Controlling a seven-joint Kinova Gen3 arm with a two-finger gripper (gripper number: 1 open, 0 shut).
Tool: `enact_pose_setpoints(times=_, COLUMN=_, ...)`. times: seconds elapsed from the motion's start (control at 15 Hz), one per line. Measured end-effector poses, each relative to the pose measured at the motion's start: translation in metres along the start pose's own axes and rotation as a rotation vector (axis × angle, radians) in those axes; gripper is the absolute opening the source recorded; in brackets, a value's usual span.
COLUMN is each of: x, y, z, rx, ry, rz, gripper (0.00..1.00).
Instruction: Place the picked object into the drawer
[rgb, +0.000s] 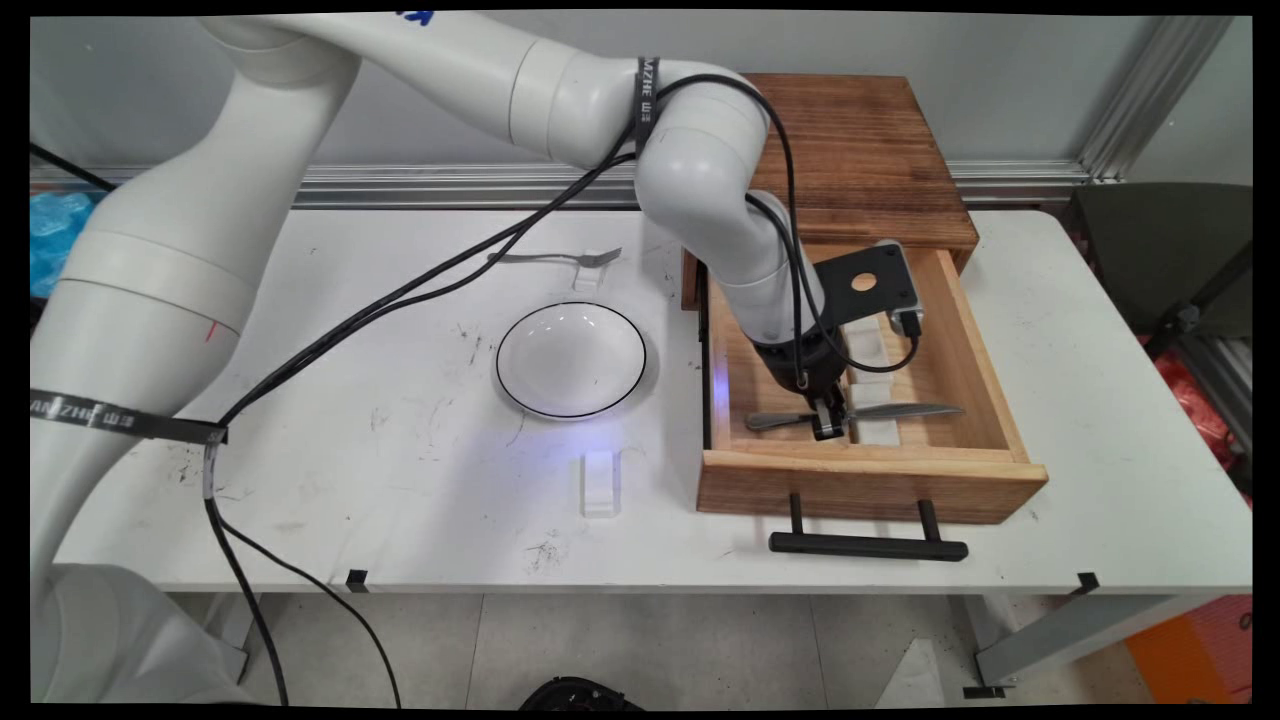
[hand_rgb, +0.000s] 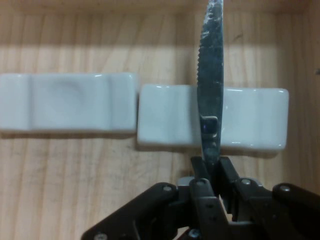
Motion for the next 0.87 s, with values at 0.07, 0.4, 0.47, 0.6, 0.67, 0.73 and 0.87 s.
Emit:
enact_pose_setpoints(times=0.07, x=-0.0002, y=-0.0001, z=0.0006, rx=0.0, ry=0.001, rz=0.0, gripper=0.0)
enact_pose_setpoints(times=0.4, x=-0.0005, y=-0.0007, z=0.0026, rx=0.003, ry=0.007, rz=0.0, gripper=1.0)
enact_pose_setpoints(times=0.47, x=-0.0004, y=-0.0008, z=0.0028, rx=0.003, ry=0.009, rz=0.0, gripper=1.0)
enact_pose_setpoints(times=0.6, x=-0.0004, y=-0.0013, z=0.0028, rx=0.005, ry=0.011, rz=0.0, gripper=1.0)
enact_pose_setpoints(times=0.67, x=-0.0003, y=-0.0016, z=0.0023, rx=0.007, ry=0.012, rz=0.0, gripper=1.0)
enact_pose_setpoints(times=0.73, x=-0.0004, y=-0.002, z=0.0014, rx=0.009, ry=0.012, rz=0.0, gripper=1.0)
enact_pose_setpoints(times=0.87, x=0.0002, y=-0.0029, z=-0.001, rx=0.013, ry=0.014, rz=-0.001, gripper=1.0)
